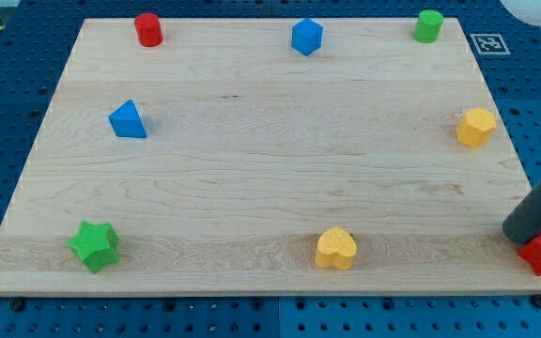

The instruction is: Move the red star slightly below left to the yellow hexagon

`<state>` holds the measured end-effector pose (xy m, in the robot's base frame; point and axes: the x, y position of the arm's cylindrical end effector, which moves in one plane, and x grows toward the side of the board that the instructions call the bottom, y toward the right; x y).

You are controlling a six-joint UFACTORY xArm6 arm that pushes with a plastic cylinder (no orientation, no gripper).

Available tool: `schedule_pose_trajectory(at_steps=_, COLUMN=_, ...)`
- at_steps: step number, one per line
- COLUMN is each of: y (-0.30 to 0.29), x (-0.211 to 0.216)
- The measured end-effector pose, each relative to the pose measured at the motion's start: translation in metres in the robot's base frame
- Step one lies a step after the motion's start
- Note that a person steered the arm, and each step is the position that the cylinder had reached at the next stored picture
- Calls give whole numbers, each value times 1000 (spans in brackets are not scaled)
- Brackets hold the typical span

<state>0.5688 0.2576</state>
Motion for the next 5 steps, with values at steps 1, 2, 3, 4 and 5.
schedule_pose_trajectory(at_steps=1, y=-2, x=-10)
schedule_pose_trajectory(at_steps=2, y=-2, x=-11)
schedule_pose_trajectory(at_steps=3, y=5, x=-22)
schedule_pose_trajectory(at_steps=4, y=21, x=-25)
schedule_pose_trajectory(at_steps=5, y=21, x=-25)
